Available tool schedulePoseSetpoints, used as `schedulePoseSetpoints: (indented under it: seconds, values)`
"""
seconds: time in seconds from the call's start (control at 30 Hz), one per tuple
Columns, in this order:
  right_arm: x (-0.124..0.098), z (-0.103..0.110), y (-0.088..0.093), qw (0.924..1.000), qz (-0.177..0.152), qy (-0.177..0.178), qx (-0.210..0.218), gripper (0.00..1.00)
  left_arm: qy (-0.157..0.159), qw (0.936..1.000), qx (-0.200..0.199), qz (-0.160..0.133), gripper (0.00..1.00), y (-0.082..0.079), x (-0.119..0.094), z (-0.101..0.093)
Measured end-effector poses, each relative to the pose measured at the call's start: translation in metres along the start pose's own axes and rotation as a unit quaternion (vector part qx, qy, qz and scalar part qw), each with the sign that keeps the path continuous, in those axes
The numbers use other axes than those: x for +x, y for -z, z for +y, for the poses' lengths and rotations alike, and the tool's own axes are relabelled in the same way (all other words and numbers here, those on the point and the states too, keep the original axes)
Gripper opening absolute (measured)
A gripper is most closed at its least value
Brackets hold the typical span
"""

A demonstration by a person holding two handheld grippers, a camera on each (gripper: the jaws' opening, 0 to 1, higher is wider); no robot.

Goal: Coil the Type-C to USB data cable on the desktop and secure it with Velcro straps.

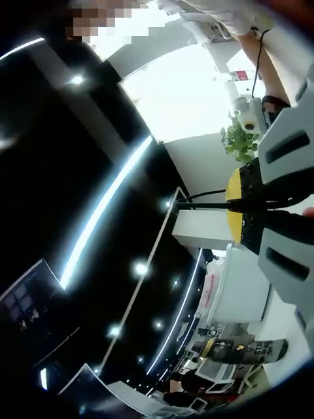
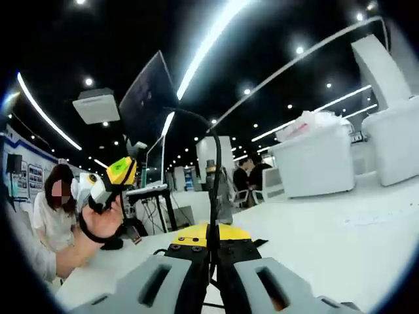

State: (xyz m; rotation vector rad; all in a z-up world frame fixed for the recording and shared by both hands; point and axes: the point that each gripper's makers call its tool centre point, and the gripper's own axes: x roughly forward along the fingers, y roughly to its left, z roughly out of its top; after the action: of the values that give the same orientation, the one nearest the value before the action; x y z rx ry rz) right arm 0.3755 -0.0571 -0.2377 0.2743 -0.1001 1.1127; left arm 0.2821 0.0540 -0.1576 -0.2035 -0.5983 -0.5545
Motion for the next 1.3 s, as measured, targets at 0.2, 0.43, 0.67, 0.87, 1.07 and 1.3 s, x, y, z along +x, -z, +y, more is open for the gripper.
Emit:
schedulePoseSetpoints:
  seconds: [0.2,0.43,0.67,0.87,1.07,1.3]
  values:
    - [-0.005,0.008,-0.005,0.9995,0.017,0.002,-0.027,0.03,-0.009,0.9999,0.008,0.01,0.04,0.006,0.001,0.0]
    - [-0.03,0.012,0.04,0.9891,0.115,0.001,-0.092,0.08,-0.044,0.9989,0.014,0.004,0.04,0.001,-0.004,0.017]
    - [-0.035,0.023,0.001,0.9728,0.077,-0.011,-0.218,0.12,-0.032,0.9994,0.015,0.003,0.04,0.0,-0.002,0.01]
    - [-0.016,0.068,0.079,0.9488,0.193,-0.112,-0.223,0.16,-0.023,0.9996,0.015,-0.003,0.04,-0.003,-0.002,0.006]
    - [0.005,0.071,0.128,0.9305,0.258,-0.124,-0.229,0.18,-0.007,0.9998,0.017,-0.004,0.04,-0.005,0.0,-0.001]
    - [0.012,0.064,0.153,0.9191,0.33,-0.129,-0.172,0.15,0.008,0.9998,0.018,-0.007,0.04,-0.008,0.002,-0.007]
